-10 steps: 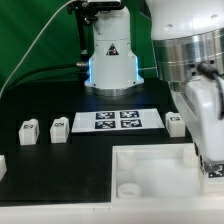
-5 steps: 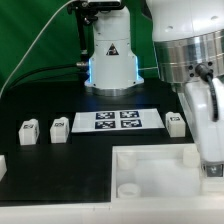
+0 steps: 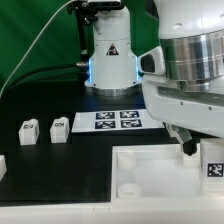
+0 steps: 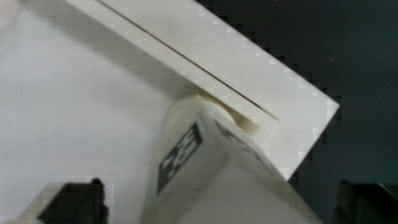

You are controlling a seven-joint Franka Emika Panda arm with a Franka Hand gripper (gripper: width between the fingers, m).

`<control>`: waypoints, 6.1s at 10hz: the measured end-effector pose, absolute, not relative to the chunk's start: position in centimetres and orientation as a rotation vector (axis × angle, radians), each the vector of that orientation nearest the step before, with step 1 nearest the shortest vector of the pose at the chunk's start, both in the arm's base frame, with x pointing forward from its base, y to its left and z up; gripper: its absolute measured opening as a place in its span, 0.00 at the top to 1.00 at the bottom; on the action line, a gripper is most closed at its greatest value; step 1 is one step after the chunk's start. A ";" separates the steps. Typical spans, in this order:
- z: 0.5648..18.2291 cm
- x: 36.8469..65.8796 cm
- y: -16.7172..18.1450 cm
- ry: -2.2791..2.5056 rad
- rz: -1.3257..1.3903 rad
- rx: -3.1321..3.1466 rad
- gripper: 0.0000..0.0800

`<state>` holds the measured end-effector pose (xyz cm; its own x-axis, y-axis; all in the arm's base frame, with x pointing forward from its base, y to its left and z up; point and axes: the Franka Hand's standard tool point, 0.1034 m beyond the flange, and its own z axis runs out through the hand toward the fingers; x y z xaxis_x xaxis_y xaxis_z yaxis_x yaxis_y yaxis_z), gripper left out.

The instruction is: Assemble one leg

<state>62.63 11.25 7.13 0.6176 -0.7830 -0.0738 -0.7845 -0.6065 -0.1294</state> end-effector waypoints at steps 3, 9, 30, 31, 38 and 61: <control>7.2 62.4 11.9 0.559 -0.027 -3.020 0.19; 7.2 62.4 11.8 0.653 -0.021 -2.994 0.64; 7.1 62.6 12.0 0.379 -0.031 -3.043 0.19; 7.1 62.7 11.7 0.280 -0.037 -3.055 0.19; 7.0 62.6 11.6 0.972 -0.010 -2.906 0.63; 7.0 62.6 11.5 0.802 -0.059 -2.935 0.19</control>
Offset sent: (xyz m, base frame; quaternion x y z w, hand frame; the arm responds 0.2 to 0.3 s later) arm 0.0031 -0.0002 0.0027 0.0025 -0.0063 -0.3051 0.9523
